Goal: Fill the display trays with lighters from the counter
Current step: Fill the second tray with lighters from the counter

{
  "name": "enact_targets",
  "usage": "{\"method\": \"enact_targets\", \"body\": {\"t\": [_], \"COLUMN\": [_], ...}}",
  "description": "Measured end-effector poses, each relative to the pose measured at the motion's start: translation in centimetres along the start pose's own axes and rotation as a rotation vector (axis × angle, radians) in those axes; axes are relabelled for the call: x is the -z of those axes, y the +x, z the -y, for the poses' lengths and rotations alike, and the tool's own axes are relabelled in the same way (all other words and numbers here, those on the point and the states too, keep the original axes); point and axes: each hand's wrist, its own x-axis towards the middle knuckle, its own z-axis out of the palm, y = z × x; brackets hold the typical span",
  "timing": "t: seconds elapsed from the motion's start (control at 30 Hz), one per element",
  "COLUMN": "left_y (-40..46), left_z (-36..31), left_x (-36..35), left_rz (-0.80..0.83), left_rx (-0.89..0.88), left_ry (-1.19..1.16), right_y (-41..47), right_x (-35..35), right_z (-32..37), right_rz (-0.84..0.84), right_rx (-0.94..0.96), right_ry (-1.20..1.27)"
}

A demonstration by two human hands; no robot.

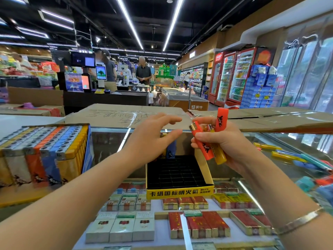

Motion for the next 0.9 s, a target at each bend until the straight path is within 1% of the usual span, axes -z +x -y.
{"method": "enact_targets", "body": {"t": [0.03, 0.13, 0.23, 0.3, 0.4, 0.47, 0.53, 0.6, 0.7, 0.8, 0.9], "left_y": [0.1, 0.2, 0.2, 0.4, 0.7, 0.8, 0.7, 0.6, 0.5, 0.4, 0.4], "left_z": [-0.6, -2.2, -2.4, -2.2, -1.7, -1.3, -0.8, -0.5, -0.3, -0.1, 0.1], "left_x": [0.1, 0.0, 0.1, 0.3, 0.9, 1.4, 1.9, 2.3, 2.9, 3.5, 3.9], "left_rz": [-0.004, 0.073, 0.079, 0.064, -0.012, -0.030, -0.021, -0.010, -0.004, 0.068, 0.155], "left_rx": [0.012, 0.094, 0.159, 0.188, 0.200, 0.224, 0.239, 0.229, 0.191, 0.154, 0.125], "left_ry": [-0.111, -0.405, -0.490, -0.509, -0.487, -0.457, -0.396, -0.293, -0.203, -0.144, -0.072], "right_y": [0.0, -0.2, -0.3, -0.2, 0.0, 0.2, 0.4, 0.5, 0.7, 0.8, 0.5], "right_x": [-0.1, -0.7, -1.2, -1.2, -0.9, -0.7, -0.4, -0.1, 0.5, 0.7, 0.4], "right_z": [-0.1, -0.6, -0.9, -0.9, -0.7, -0.7, -0.7, -0.8, -1.0, -1.5, -2.2], "right_rz": [0.021, 0.083, 0.097, 0.040, -0.088, -0.190, -0.271, -0.309, -0.362, -0.362, -0.256], "right_rx": [0.006, 0.051, 0.098, 0.136, 0.188, 0.153, 0.097, 0.052, 0.019, -0.003, -0.070], "right_ry": [-0.023, -0.121, -0.213, -0.254, -0.201, -0.122, -0.117, -0.168, -0.349, -0.557, -0.652]}}
